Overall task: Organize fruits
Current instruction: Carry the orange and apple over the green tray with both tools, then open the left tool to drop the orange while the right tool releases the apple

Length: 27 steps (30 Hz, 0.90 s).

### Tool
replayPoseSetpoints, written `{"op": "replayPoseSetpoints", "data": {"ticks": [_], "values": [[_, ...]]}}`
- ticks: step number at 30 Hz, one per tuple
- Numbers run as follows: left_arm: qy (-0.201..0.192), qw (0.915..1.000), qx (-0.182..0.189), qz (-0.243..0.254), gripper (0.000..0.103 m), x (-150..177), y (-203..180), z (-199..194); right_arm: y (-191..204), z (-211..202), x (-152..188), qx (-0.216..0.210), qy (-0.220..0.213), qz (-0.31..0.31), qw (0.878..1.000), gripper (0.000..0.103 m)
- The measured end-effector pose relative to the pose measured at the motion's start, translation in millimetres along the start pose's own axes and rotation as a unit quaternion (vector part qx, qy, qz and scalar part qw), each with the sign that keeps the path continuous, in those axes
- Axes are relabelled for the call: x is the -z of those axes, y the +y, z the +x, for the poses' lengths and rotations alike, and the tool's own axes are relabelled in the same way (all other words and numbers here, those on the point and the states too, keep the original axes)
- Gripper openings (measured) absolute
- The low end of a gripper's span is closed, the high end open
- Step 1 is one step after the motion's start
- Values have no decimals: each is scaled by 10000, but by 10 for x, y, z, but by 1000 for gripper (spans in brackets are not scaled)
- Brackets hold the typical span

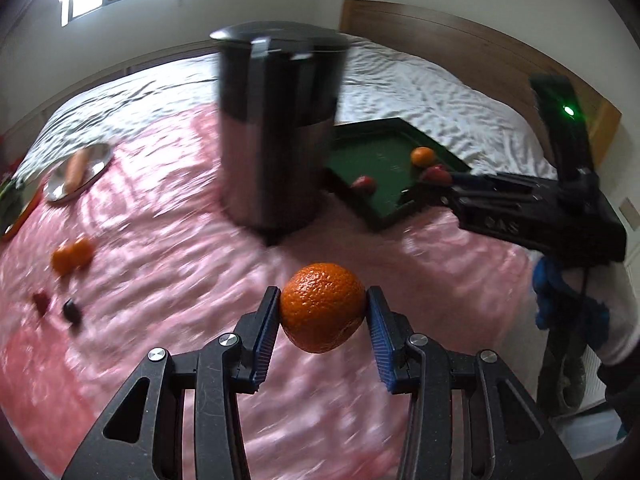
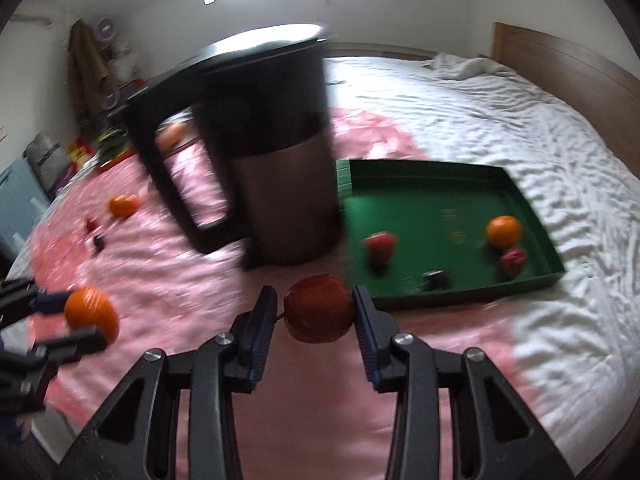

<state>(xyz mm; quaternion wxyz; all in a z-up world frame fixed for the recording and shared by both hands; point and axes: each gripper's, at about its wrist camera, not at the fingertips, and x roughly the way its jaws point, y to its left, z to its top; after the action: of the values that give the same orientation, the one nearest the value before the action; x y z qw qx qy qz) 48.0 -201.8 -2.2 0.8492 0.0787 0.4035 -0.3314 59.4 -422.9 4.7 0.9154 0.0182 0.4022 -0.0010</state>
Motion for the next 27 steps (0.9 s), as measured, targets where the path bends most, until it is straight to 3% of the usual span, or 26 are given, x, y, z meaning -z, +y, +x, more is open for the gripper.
{"op": "replayPoseSetpoints", "data": {"ticks": [5,12,21,27], "values": [[-94,9990,305,323,38,-377,-485,349,-626,125,-193,334,-126,166,9992,53],[-59,9981,365,495,38,-973,-922,1056,-1219,589,-510,499,-101,332,9981,53],[257,9991,-131,323,38,-1423,-877,2027,-1772,1227,-754,514,11,873,9949,53],[398,9982,-399,214,38,-1420,-685,2375,-1918,1567,-799,846,268,729,9934,54]]}}
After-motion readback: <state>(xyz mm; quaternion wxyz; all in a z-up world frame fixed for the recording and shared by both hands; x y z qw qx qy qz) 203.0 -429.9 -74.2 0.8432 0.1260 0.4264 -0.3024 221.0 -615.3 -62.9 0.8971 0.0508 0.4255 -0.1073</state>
